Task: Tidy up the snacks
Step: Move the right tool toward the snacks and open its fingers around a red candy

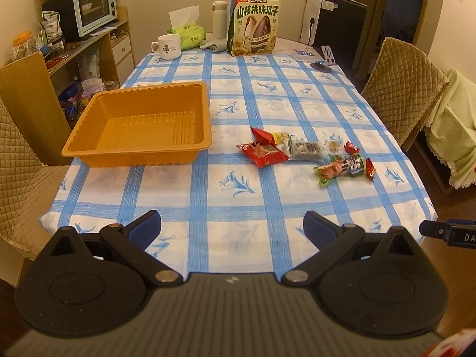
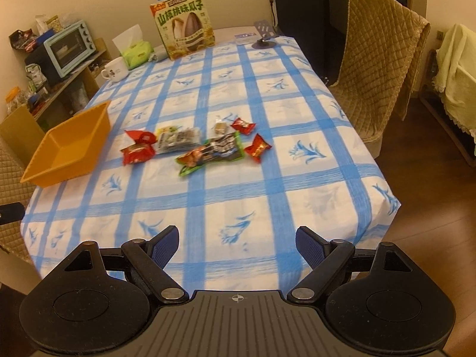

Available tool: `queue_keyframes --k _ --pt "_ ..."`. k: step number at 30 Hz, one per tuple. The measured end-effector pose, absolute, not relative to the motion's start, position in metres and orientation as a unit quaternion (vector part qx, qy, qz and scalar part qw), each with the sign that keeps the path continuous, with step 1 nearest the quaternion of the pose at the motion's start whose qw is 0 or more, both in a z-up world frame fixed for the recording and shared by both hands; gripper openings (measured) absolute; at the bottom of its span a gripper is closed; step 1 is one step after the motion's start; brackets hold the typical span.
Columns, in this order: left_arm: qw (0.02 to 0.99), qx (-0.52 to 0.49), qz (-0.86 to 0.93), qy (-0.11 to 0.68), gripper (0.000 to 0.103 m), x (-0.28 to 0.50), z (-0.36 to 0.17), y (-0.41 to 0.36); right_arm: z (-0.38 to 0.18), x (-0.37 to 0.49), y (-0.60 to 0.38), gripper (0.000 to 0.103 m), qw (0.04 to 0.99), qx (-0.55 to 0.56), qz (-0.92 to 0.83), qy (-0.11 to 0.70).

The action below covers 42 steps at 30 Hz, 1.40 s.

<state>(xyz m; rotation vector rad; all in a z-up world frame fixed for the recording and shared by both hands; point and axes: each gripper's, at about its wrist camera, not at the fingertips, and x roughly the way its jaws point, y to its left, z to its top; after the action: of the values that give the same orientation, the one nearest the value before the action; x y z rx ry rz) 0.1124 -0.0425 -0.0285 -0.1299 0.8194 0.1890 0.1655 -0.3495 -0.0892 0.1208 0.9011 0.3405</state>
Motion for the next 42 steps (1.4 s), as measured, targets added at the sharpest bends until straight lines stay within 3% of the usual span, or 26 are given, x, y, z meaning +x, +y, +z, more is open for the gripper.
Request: queue_keyframes --k 13,14,16,20,22,31,42 --pt "0.925 -0.065 0.11 0.358 0.102 0.148 -0.038 -0.071 -0.113 0.24 -0.392 0.084 0.876 0.083 0.208 0.427" --pt "0.926 -0.063 0.112 0.355 0.102 0.15 -0.039 -0.072 -0.114 0.245 -0.394 0.083 0.876 0.083 0.213 0.425" --pt "0.926 -0.06 0.116 0.355 0.102 0.156 -0.042 -0.073 -0.118 0.256 -0.398 0.07 0.875 0.088 0.225 0.42" --pt "0.926 -0.053 0.117 0.356 0.099 0.166 -0.047 -0.073 -0.123 0.276 -0.401 0.065 0.875 0.094 0.234 0.413" --pt "0.927 -0.047 0.115 0.354 0.099 0.171 -0.049 -0.072 -0.125 0.284 -0.399 0.055 0.875 0.093 0.242 0.409" --pt "0.925 -0.012 0.097 0.366 0.097 0.204 -0.062 -0.064 -0.139 0.311 -0.376 0.038 0.869 0.103 0.257 0.411" --pt "0.925 0.016 0.027 0.38 0.094 0.253 -0.078 -0.041 -0.158 0.337 -0.351 0.034 0.872 0.133 0.202 0.425"
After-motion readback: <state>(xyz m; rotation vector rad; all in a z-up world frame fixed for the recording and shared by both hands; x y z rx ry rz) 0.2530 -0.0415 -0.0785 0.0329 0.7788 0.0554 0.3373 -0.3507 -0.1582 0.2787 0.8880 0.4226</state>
